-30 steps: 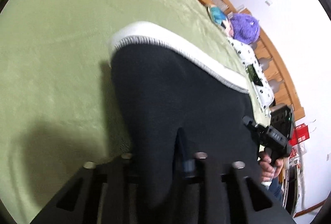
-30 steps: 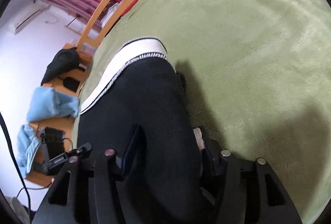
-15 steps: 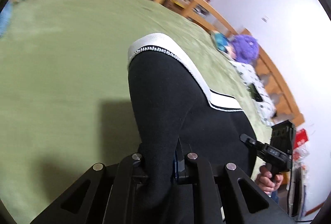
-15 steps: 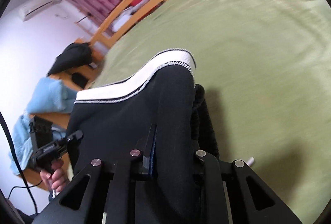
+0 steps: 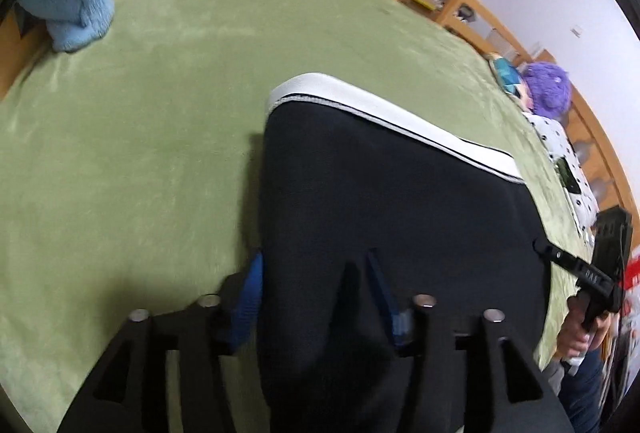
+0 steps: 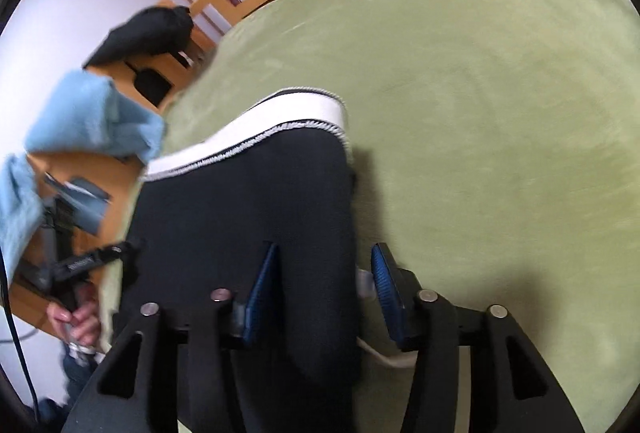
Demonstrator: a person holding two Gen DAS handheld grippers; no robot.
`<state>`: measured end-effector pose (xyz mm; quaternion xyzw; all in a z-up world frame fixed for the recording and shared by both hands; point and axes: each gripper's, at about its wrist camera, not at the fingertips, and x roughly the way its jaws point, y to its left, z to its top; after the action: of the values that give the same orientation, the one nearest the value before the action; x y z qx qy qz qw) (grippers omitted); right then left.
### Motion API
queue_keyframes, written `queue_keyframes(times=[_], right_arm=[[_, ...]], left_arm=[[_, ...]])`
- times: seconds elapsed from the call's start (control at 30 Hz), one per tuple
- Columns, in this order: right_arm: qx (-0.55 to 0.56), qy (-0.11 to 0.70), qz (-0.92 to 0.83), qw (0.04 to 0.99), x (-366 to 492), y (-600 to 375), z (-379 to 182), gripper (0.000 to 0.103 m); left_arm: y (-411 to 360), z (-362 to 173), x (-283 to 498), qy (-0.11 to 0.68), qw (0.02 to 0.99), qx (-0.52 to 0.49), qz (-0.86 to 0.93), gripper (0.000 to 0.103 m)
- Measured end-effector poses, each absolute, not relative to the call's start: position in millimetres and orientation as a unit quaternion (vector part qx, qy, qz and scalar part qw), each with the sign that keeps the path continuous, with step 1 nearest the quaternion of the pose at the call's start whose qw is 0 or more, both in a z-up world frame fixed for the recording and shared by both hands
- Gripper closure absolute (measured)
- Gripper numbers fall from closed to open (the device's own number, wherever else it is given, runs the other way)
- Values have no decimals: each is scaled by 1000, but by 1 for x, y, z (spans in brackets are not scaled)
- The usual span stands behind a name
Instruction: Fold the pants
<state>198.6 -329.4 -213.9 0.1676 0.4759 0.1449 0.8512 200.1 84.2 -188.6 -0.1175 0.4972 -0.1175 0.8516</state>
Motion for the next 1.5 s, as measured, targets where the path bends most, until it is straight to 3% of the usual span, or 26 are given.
queue_keyframes(times=[0.2,0.27,0.43,0.53,0.63,0.67,0.77,0.93,0.97,1.0,1.03,1.1,1.17,1.27,1.37,1.5], right_arm=[[118,406,133,896,128,-307,-175,57],[102,407,149,896,107,-293,-187,62],[75,459,114,878,94,-273,-245,63],[80,467,126,872,100,-273,-229,64],[89,423,152,889,96,-291,-191,65],[87,407,154,896,100,-294,-182,62],[89,375,139,912,130,-303,-165,38],[169,416,135,883,229,-315,-195,32],[198,440,151,862,253,-316,-210,33],[218,457,162,847,269,-315,-220,52],[230,463,162,840,282,-312,-226,56],[228,414,213,855,281,-308,-210,85],[277,358,273,849,278,-320,-195,87],[214,415,204,860,295,-308,-218,86],[218,457,185,842,297,-315,-241,76],[226,405,129,877,250,-340,-207,66]], left_arm=[[85,-174,129,472,869,-89,-118,48],[83,-191,105,482,865,-88,-107,46],[79,-224,80,499,858,-79,-89,40],[94,-204,87,505,849,-109,-110,40],[107,-184,91,480,864,-110,-109,39],[108,-180,96,475,867,-106,-106,39],[111,-176,116,472,870,-105,-95,39],[112,-171,152,473,866,-131,-98,39],[110,-170,152,469,869,-127,-94,39],[110,-168,156,466,871,-123,-89,39],[111,-166,159,463,874,-121,-85,39],[113,-160,165,451,879,-126,-88,39],[114,-156,169,438,883,-138,-98,39],[106,-158,181,435,879,-155,-116,39],[92,-163,194,436,878,-155,-124,39],[72,-167,196,436,885,-110,-119,39]])
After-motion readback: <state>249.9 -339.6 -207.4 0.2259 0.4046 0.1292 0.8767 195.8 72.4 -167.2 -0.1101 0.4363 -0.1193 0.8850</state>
